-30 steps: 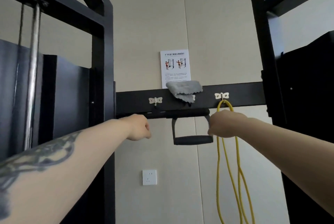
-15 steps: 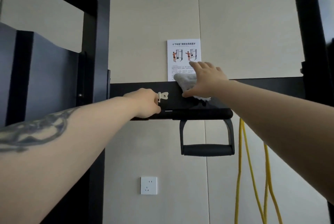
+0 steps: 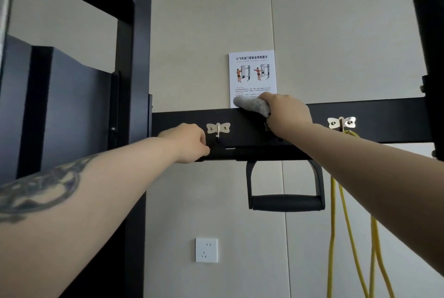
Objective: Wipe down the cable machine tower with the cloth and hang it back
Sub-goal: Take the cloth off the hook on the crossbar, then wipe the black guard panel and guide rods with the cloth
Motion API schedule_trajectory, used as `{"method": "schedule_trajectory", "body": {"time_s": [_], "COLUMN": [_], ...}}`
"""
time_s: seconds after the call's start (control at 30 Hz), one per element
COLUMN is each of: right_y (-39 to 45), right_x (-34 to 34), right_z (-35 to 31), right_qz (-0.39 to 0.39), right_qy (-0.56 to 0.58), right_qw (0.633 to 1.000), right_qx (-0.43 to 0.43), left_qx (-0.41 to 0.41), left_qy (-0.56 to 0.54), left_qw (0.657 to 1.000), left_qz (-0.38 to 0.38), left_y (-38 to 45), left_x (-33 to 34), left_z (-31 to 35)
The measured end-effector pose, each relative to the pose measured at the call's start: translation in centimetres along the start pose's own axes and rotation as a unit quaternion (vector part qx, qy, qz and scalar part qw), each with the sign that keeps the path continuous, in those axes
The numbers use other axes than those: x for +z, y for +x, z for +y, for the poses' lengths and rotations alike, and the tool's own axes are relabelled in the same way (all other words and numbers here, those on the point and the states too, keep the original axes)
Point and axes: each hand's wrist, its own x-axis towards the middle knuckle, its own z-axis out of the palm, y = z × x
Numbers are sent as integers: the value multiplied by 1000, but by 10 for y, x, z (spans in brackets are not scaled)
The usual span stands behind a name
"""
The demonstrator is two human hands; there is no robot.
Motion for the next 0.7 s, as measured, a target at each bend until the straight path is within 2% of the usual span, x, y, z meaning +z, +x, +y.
{"method": "schedule_trajectory", "body": {"time_s": [0.23, 0.33, 0.5, 0.6, 0.7], "right_y": [-59, -97, -166, -204, -235], "right_x": [-11, 2, 40, 62, 67], "right_z": [-51, -85, -136, -175, -214], "right_qz": [37, 21, -119, -216, -270], "right_qy": [137, 214, 338, 416, 477], "right_qw": [990, 977, 933, 883, 836], "right_qx": [-9, -19, 8, 17, -10], "left_qx": [-26, -50, -150, -232, -320], "left_qy": [-43, -46, -29, -9, 12], "left_qw": [998, 995, 980, 967, 943], "left_qz": [-46, -78, -126, -107, -92], "left_y": [-44, -87, -180, -236, -293], "left_x": [33, 64, 81, 74, 63], "left_z": [-33, -61, -114, -147, -167]}}
